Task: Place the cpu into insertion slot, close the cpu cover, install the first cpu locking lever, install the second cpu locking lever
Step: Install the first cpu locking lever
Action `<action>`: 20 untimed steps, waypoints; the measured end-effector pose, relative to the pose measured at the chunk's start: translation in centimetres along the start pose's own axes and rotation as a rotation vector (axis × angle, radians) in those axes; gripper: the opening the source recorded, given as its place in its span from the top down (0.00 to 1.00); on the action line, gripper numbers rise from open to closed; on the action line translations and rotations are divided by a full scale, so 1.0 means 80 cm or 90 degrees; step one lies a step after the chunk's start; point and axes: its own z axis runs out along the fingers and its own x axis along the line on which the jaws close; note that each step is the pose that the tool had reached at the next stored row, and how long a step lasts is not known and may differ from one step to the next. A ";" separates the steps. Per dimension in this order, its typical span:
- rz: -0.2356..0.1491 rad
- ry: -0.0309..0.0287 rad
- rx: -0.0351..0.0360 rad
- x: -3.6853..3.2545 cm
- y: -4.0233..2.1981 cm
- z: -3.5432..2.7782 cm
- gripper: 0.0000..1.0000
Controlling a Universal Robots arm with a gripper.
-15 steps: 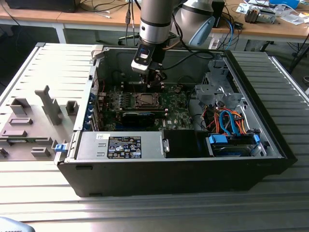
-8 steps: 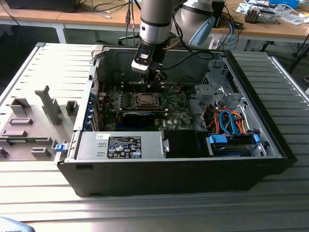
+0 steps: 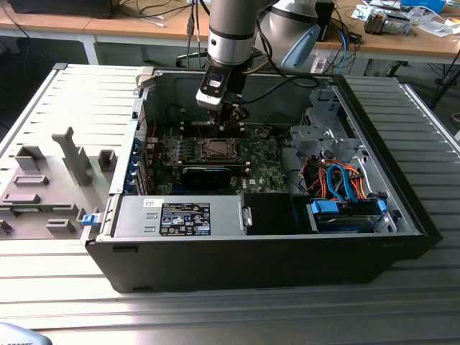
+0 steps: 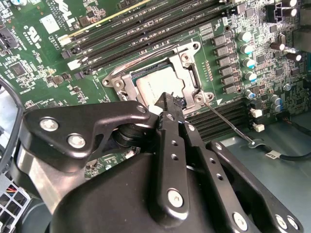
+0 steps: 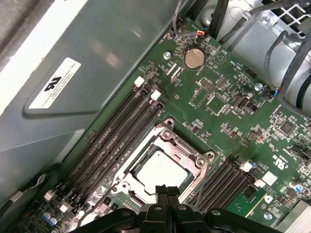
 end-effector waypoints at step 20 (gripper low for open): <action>-0.012 -0.0007 0.0001 0.0000 0.0000 0.0000 0.89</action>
